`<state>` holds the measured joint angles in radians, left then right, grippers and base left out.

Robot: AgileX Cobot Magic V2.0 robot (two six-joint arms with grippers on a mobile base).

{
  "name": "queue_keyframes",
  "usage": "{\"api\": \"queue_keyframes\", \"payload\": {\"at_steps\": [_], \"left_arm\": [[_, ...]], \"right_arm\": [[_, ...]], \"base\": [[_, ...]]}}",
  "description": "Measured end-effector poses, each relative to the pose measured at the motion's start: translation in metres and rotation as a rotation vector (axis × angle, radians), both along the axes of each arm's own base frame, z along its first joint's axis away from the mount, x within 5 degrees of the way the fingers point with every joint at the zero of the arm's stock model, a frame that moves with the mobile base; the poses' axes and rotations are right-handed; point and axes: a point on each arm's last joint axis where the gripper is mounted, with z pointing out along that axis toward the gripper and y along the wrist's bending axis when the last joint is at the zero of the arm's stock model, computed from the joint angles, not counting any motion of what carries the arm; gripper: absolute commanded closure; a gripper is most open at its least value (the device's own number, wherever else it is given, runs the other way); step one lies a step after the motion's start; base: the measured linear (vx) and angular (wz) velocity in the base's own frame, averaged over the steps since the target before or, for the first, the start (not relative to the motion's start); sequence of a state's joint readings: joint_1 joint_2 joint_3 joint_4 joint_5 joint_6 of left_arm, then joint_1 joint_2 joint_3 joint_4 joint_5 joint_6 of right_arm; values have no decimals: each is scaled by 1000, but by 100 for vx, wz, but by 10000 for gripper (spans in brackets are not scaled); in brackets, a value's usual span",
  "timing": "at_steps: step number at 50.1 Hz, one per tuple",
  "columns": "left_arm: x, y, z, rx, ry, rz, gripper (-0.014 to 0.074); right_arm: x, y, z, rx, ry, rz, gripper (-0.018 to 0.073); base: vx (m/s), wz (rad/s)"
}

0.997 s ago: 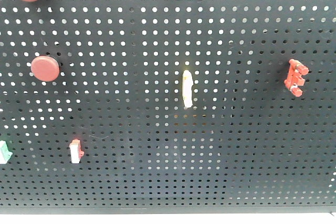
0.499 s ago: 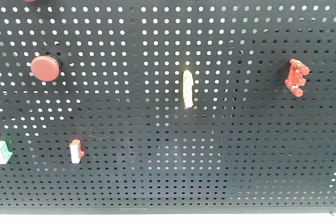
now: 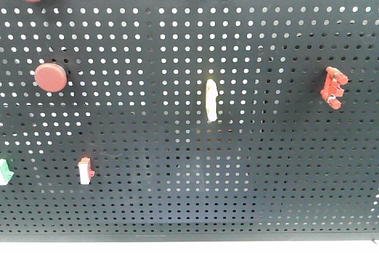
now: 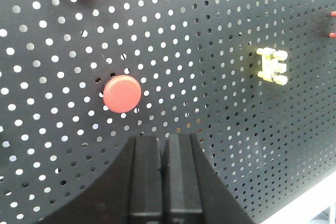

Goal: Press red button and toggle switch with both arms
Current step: 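Raise the right gripper to the white rotary switch atop the board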

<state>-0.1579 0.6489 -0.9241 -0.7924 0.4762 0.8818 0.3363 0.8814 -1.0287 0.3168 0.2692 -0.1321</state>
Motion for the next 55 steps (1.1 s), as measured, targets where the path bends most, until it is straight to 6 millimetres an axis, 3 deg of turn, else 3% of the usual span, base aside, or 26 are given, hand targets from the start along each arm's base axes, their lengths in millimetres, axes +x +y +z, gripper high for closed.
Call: {"api": "queue_keyframes", "payload": {"at_steps": [10, 18, 34, 55], "left_arm": [[0, 0, 0, -2, 0, 2, 595], [1, 1, 1, -8, -8, 10, 595], [1, 1, 1, -8, -9, 10, 595], [1, 1, 1, -10, -13, 15, 595]], "right_arm": [[37, 71, 10, -97, -57, 219, 559], [58, 101, 23, -130, -100, 269, 559], [71, 113, 56, -137, -216, 263, 559], [89, 123, 51, -144, -252, 231, 559]], "base": [[0, 0], [0, 0], [0, 0], [0, 0]]}}
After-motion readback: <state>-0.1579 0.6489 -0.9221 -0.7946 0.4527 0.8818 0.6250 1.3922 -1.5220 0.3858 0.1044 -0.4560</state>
